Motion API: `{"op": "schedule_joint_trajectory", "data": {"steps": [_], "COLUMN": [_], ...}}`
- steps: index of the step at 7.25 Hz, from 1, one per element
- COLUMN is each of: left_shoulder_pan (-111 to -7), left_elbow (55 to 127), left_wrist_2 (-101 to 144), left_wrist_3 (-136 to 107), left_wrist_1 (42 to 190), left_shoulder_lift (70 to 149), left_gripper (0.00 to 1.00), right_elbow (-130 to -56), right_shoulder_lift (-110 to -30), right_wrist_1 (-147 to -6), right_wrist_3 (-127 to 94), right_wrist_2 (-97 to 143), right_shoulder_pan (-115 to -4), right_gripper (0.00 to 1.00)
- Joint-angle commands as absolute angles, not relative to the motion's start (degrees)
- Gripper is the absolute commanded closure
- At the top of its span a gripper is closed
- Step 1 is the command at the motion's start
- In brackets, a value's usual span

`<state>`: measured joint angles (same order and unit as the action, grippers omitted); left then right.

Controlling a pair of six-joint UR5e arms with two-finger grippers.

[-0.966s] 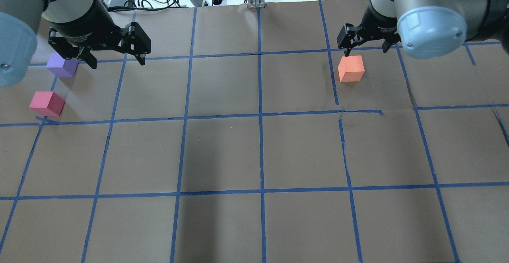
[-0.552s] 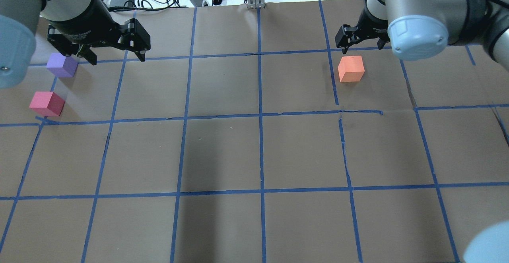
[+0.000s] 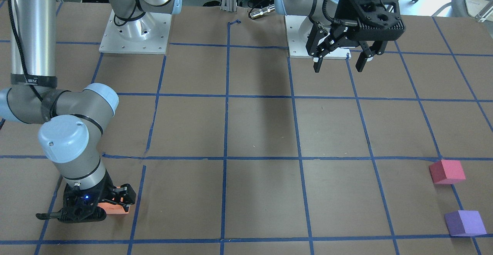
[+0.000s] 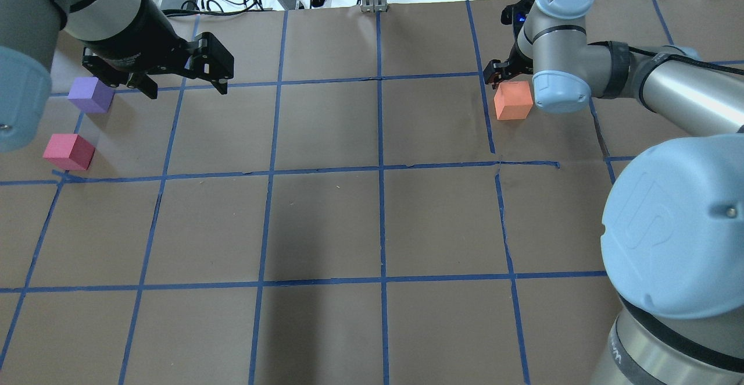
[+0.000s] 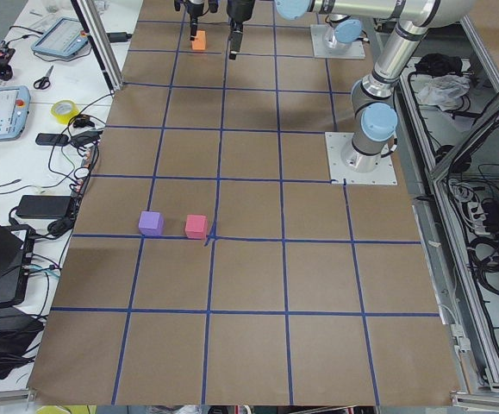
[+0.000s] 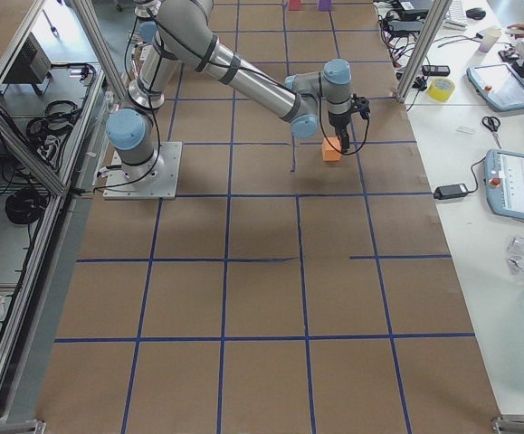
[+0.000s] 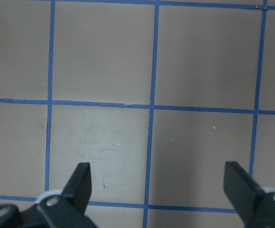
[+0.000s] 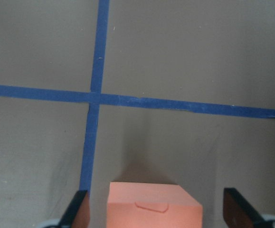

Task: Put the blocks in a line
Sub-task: 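Lower the right gripper onto the orange cube and close on it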

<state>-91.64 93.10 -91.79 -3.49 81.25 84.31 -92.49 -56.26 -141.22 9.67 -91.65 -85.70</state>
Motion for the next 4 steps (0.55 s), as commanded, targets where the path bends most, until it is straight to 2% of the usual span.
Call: {"op": "schedule_joint_trajectory", "data": {"steps": [1, 2, 3, 4], "left_shoulder_pan": [-91.8, -91.5, -91.6, -91.6], "left_elbow": [93.2, 93.1, 93.1, 93.1], "left_wrist_2": [-91.8, -91.8, -91.8, -91.8], "left_wrist_3": [-3.6, -3.6, -3.6, -3.6], "left_wrist_1": [81.6, 81.7, 81.7, 81.7], "left_shoulder_lift": [84.2, 84.2, 84.1, 84.0], "left_gripper": [0.0, 0.0, 0.0, 0.0], "right_elbow": [-92.5, -92.7, -92.8, -92.6], "right_shoulder_lift": [-54.8, -54.8, -54.9, -55.3], "right_wrist_1": [-141.6, -141.3, -141.0, -140.2], "right_wrist_3": [8.8, 8.6, 8.1, 8.1], "right_wrist_2": [-91.4, -91.4, -91.4, -91.4], "right_shoulder_pan": [-85.7, -85.7, -85.7, -85.7], "right_gripper": [0.0, 0.18, 0.71, 1.0]}}
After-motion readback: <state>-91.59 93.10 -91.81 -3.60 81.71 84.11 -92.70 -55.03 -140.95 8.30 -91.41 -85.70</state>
